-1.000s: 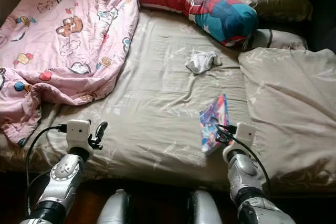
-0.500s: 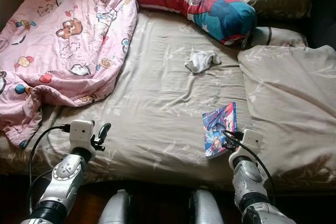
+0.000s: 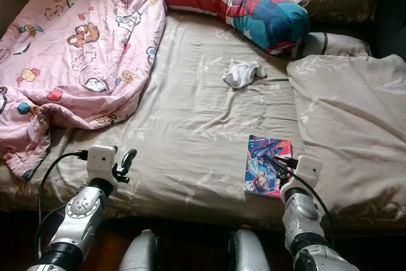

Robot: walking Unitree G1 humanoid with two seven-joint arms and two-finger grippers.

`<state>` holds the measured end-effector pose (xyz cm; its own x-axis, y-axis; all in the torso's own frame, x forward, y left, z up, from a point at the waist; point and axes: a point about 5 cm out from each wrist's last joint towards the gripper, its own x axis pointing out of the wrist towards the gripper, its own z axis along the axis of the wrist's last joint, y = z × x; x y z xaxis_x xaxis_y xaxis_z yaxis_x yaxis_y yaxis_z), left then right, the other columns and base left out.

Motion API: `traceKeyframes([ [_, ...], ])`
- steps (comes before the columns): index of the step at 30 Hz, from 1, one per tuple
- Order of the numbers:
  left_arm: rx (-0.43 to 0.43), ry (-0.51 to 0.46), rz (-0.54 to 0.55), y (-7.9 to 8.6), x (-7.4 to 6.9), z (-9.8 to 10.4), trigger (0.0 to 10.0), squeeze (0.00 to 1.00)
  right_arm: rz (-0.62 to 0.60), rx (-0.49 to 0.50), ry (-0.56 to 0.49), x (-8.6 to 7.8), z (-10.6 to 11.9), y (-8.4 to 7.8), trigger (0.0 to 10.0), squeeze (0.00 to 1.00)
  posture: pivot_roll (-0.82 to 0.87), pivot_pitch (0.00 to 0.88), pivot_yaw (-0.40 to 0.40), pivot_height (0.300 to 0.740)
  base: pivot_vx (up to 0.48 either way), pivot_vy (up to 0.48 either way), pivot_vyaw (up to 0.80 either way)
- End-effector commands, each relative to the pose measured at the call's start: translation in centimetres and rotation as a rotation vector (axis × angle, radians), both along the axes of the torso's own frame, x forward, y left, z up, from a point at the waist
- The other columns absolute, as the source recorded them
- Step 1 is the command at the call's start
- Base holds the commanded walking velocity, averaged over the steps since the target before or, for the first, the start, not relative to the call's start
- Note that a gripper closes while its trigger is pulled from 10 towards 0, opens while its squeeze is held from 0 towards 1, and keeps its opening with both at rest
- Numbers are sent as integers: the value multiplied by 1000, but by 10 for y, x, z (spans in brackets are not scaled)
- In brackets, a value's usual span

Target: Clean up the room

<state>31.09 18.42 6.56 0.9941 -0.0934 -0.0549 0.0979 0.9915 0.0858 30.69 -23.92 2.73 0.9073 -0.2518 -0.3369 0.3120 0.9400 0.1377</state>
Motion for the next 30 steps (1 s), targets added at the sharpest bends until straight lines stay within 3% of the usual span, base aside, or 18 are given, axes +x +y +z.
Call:
traceKeyframes([
  [1, 9, 18, -4, -1, -1, -3, 10000, 0, 28, -17, -8, -4, -4, 5, 10000, 0, 31, 191, 73, 655, 0, 0, 0],
  [6, -7, 34, 1, -6, -3, -9, 10000, 0, 122, -95, -89, -8, -5, 30, 10000, 0, 10, 190, 53, 655, 0, 0, 0],
  [11, -23, 42, 10, -9, -6, -13, 10000, 0, 221, -60, -193, -10, -1, 50, 10000, 0, -10, 191, 30, 655, 0, 0, 0],
  [18, -47, 57, 27, -16, -7, -19, 10000, 0, 221, -70, -153, -7, -2, 48, 10000, 0, -8, 190, 2, 695, 0, 0, 0],
  [25, -81, 101, 99, -7, -11, -29, 10000, 0, 261, -63, -121, -2, -2, 53, 10000, 0, 0, 194, -13, 740, 0, 0, 0],
  [30, -105, 133, 113, -8, -11, -34, 10000, 0, 285, -53, -115, -1, -2, 57, 10000, 0, -1, 194, -15, 740, 0, 0, 0],
])
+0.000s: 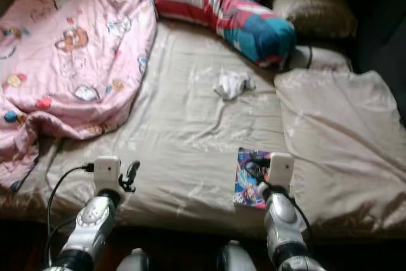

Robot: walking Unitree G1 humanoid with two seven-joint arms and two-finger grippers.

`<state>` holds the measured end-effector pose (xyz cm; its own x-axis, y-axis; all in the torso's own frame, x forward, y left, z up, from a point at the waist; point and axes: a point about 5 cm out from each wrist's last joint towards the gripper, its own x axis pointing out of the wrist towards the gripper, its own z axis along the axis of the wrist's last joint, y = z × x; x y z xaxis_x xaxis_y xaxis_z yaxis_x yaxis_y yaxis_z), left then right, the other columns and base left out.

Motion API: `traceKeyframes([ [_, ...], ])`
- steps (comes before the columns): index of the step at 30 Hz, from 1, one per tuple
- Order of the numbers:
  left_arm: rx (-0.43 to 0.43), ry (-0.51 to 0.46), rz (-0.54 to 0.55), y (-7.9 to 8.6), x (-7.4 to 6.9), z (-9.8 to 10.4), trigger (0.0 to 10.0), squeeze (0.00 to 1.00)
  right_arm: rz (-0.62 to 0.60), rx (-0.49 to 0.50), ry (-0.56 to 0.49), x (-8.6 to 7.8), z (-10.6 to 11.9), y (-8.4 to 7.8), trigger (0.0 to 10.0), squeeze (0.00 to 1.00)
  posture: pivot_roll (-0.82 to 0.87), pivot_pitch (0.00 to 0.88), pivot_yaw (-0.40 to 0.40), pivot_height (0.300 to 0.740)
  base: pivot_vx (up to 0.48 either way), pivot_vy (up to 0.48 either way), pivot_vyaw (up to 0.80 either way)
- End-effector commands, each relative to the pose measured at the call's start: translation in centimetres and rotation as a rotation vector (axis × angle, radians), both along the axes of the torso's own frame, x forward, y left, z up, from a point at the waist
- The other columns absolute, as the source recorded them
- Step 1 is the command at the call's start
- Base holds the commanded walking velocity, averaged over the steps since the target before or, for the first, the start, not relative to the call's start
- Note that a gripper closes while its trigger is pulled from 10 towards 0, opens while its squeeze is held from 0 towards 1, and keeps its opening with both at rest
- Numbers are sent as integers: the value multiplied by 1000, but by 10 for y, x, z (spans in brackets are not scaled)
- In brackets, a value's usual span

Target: Clean up the room

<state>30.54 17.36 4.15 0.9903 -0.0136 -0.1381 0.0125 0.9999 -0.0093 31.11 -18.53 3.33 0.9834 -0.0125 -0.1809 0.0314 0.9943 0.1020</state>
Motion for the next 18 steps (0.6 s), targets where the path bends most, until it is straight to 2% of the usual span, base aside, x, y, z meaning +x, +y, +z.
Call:
traceKeyframes([
  [1, -26, 60, 28, 2, -6, -13, 10000, 0, 26, 4, 59, -7, -11, 4, 10000, 0, -3, 194, -16, 740, 0, 0, 0],
  [2, -43, 87, 38, 2, -8, -18, 10000, 0, 41, 1, 101, -11, -18, 6, 10000, 0, -5, 194, -16, 740, 0, 0, 0],
  [6, -52, 114, 45, 3, -9, -22, 10000, 0, 54, -3, 140, -15, -24, 7, 10000, 0, -10, 192, -14, 740, 0, 0, 0],
  [8, -32, 244, 64, 9, -21, -42, 10000, 0, 64, -32, 275, -33, -47, 6, 10000, 0, -15, 183, -15, 740, 0, 0, 0],
  [9, -32, 244, 64, 9, -21, -42, 10000, 0, 64, -32, 275, -33, -47, 6, 10000, 0, -15, 183, -15, 740, 0, 0, 0],
  [11, -13, 345, 80, 14, -33, -58, 10000, 0, 67, -49, 366, -47, -61, 5, 10000, 0, -15, 180, -15, 740, 0, 0, 0],
  [12, -13, 345, 80, 14, -33, -58, 10000, 0, 67, -49, 366, -47, -61, 5, 10000, 0, -15, 180, -15, 740, 0, 0, 0],
  [15, -6, 446, 91, 15, -51, -75, 10000, 0, 84, -70, 450, -62, -74, 6, 10000, 0, -13, 174, -16, 740, 0, 0, 0],
  [18, -9, 473, 91, 13, -57, -80, 10000, 0, 87, -73, 480, -69, -79, 7, 10000, 0, -9, 171, -20, 740, 0, 160, 0],
])
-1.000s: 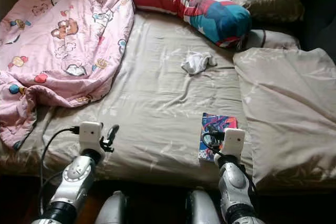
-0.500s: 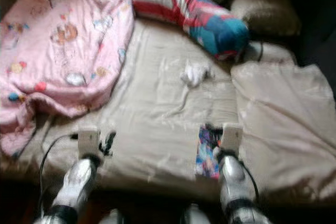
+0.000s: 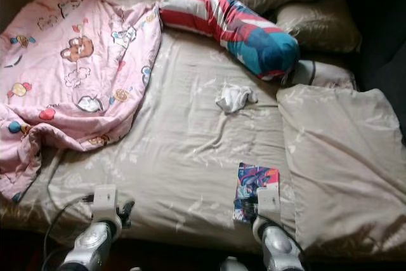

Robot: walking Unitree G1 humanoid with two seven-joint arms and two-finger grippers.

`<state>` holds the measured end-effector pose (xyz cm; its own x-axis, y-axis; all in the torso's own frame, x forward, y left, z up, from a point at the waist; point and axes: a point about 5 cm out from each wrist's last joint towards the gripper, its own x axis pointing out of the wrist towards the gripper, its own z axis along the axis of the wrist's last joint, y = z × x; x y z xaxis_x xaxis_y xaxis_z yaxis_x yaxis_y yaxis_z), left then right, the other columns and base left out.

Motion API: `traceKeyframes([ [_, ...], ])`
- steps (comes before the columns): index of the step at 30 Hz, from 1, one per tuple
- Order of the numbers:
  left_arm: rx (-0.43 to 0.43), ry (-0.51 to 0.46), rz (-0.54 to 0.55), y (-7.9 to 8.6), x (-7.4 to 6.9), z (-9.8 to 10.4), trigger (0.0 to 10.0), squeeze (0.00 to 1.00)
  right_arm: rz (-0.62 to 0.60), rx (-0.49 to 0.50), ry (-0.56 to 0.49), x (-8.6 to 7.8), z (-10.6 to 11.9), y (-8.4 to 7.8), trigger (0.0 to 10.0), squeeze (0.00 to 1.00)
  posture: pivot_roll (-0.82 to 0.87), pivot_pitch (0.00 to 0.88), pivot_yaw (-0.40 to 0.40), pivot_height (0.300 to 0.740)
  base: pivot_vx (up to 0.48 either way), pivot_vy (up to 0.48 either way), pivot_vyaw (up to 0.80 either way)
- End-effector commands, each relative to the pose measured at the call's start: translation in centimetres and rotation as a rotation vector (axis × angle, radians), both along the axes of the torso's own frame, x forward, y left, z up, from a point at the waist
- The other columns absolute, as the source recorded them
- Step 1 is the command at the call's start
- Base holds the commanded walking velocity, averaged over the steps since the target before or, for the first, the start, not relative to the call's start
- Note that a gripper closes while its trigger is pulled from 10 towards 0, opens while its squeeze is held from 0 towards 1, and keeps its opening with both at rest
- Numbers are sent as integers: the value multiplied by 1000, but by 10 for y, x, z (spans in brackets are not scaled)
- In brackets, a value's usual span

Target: Clean up the room

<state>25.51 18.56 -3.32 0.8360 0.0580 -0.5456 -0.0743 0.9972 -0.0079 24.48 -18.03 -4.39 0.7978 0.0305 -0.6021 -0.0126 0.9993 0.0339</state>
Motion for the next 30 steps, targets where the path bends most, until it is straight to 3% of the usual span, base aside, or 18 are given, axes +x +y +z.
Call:
traceKeyframes([
  [1, 2, 49, 12, 1, -10, -8, 10000, 0, 12, -7, 31, -6, -5, 2, 10000, 0, -9, 169, -22, 740, 0, 292, 0],
  [5, 7, 103, 23, 2, -20, -17, 10000, 0, 18, -15, 78, -20, -14, 0, 10000, 0, -12, 157, -21, 740, 0, 349, 0],
  [12, 19, 169, 32, 6, -33, -26, 10000, 0, 5, -88, 199, -50, -31, -16, 10000, 0, -13, 143, -15, 740, 0, 369, 0],
  [16, 35, 210, 31, 10, -40, -30, 10000, 0, -3, -124, 256, -70, -38, -29, 10000, 0, -19, 136, -13, 740, 0, 433, 772],
  [18, 35, 210, 31, 10, -40, -30, 10000, 0, -3, -124, 256, -70, -38, -29, 10000, 0, -19, 136, -13, 740, 0, 480, 794],
  [20, 45, 236, 37, 13, -45, -34, 10000, 0, -32, -115, 292, -83, -43, -35, 10000, 0, -25, 131, -8, 740, 0, 480, 0],
  [23, 47, 245, 39, 14, -48, -35, 10000, 0, -36, -113, 307, -88, -46, -34, 10000, 0, -27, 128, -6, 740, 0, 480, 0],
  [24, 48, 255, 41, 15, -52, -37, 10000, 0, -34, -105, 322, -93, -49, -25, 10000, 0, -24, 127, -6, 740, 0, 480, 0],
  [26, 48, 255, 41, 15, -52, -37, 10000, 0, -34, -105, 322, -93, -49, -25, 10000, 0, -24, 127, -6, 740, 0, 480, 0],
  [30, 50, 262, 44, 17, -54, -38, 10000, 0, -19, -92, 320, -88, -50, -5, 10000, 0, -20, 133, -4, 740, 0, 480, 0],
])
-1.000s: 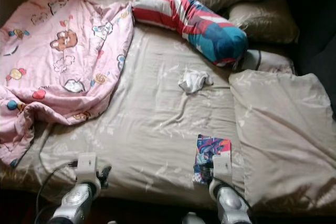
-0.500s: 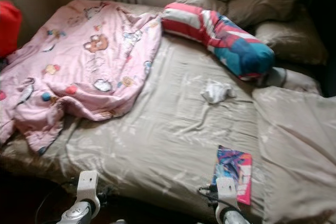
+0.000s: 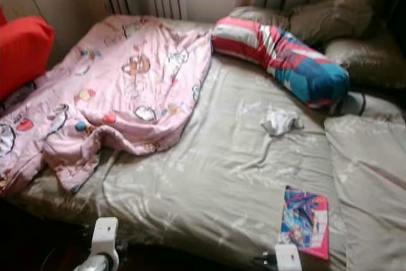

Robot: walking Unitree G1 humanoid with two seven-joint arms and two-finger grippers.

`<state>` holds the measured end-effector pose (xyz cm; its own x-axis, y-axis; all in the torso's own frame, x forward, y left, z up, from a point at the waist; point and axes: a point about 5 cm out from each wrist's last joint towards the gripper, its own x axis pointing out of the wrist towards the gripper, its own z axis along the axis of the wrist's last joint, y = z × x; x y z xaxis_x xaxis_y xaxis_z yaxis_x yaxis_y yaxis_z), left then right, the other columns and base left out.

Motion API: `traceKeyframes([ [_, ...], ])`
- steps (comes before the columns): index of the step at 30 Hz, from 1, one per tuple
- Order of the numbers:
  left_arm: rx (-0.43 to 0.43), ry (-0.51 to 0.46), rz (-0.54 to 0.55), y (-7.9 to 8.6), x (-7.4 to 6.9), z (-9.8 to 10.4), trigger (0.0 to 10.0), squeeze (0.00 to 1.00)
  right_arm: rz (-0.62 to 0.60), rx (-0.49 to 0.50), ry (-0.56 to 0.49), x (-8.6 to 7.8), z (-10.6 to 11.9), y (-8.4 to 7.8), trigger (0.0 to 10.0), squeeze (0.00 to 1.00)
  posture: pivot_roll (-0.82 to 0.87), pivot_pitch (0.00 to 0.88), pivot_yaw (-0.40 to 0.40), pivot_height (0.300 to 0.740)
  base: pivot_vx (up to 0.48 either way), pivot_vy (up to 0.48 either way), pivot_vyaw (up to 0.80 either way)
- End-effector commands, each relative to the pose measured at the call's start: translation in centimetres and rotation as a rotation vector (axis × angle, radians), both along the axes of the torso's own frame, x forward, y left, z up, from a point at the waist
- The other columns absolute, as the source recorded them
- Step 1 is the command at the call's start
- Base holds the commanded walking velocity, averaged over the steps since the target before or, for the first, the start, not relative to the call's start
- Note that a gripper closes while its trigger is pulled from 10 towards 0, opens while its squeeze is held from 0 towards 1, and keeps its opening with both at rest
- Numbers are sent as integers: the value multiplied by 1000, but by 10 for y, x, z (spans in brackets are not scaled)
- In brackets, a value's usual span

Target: Clean up the room

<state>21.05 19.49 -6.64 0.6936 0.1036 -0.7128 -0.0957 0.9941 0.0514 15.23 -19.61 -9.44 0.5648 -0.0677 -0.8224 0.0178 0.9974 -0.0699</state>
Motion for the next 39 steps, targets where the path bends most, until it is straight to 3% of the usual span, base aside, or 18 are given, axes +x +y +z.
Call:
traceKeyframes([
  [1, 13, 41, 17, 8, -9, -5, 10000, 0, 15, 15, -6, 6, 1, 12, 10000, 0, -20, 136, -4, 740, 0, 480, 0],
  [8, 26, 52, 4, 10, -10, -5, 10000, 0, 23, 4, -8, 11, 3, 12, 10000, 0, -16, 146, -1, 740, 0, 480, 0],
  [25, 18, 59, 3, 6, -9, -5, 10000, 0, -14, -14, 19, 3, 1, -5, 10000, 0, -22, 163, 6, 740, 0, 480, 0],
  [39, 35, 66, -16, 8, -10, -6, 10000, 0, -14, -8, 25, 1, 0, -3, 10000, 0, -17, 187, 6, 740, 0, 480, 0],
])
